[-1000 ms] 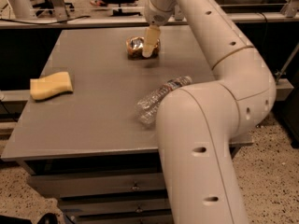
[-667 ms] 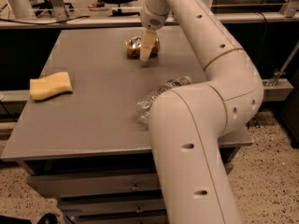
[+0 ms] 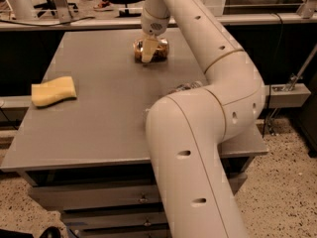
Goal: Place orange can upright
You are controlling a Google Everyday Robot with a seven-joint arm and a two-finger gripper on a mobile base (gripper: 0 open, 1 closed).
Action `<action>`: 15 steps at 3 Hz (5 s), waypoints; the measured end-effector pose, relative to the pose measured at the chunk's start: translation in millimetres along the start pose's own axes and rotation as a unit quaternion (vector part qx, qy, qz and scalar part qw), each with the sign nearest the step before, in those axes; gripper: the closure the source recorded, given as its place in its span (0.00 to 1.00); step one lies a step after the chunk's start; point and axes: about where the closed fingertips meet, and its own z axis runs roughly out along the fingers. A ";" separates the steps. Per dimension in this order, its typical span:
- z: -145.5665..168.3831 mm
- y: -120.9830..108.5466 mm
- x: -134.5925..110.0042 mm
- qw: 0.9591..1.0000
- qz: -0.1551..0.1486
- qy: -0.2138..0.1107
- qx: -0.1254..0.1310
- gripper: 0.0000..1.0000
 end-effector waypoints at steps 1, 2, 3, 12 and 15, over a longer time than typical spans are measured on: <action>-9.5 11.1 -10.9 1.000 -0.006 -0.004 -0.016 0.64; -44.2 16.8 -21.9 0.998 0.006 -0.058 -0.009 0.87; -83.1 18.0 -32.5 0.986 0.029 -0.165 0.006 1.00; -102.5 54.6 11.0 0.859 0.101 -0.501 0.024 1.00; -85.3 78.0 30.8 0.820 0.138 -0.550 0.075 1.00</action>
Offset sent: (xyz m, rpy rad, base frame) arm -0.0592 -0.0044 0.1029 0.2643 0.0786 0.0427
